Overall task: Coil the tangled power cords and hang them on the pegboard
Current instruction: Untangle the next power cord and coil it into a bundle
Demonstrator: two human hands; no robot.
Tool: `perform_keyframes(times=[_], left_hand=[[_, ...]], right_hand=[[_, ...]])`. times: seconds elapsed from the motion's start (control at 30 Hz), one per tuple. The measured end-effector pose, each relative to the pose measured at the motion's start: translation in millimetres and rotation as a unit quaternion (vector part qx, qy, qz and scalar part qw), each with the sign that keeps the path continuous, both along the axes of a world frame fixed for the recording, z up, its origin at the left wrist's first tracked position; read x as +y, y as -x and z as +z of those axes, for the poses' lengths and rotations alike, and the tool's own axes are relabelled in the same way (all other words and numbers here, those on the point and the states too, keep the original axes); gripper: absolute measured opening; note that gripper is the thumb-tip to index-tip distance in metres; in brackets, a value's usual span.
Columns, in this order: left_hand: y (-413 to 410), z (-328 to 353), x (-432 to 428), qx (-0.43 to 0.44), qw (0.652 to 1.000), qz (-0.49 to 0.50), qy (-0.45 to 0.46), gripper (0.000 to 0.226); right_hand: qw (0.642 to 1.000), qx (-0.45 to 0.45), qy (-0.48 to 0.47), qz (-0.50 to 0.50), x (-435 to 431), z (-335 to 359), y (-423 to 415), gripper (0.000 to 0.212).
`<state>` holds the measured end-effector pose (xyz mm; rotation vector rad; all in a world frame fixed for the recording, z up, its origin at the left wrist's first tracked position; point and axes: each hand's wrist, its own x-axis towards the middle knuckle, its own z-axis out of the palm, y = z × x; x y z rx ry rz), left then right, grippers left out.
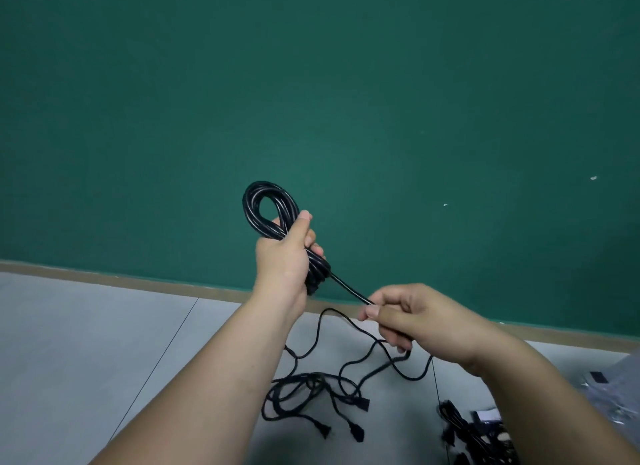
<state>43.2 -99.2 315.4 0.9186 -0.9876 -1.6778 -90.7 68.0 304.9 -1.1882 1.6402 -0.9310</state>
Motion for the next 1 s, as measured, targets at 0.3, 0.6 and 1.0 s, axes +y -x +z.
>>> perform_keyframes(times=[0.3, 0.6, 1.0], left_hand=[[-11.6, 0.9, -13.5, -0.257, 0.947, 0.049, 0.187, 0.022], [5.2, -13.4, 31.0, -0.228, 0.929, -0.27, 0.112, 0.075], [-2.7, 4.9, 52.9, -0.108, 0.855, -0.506, 0.046, 0.072]], right_hand=[[0.997, 0.049, 0.055, 0.019, 18.2, 51.8, 16.8, 0.012], [0.94, 0.164, 0.248, -0.166, 10.6, 45.8, 6.7, 0.006], [0.841, 0.32, 0.314, -0.302, -8.2, 41.7, -0.4, 0.03]])
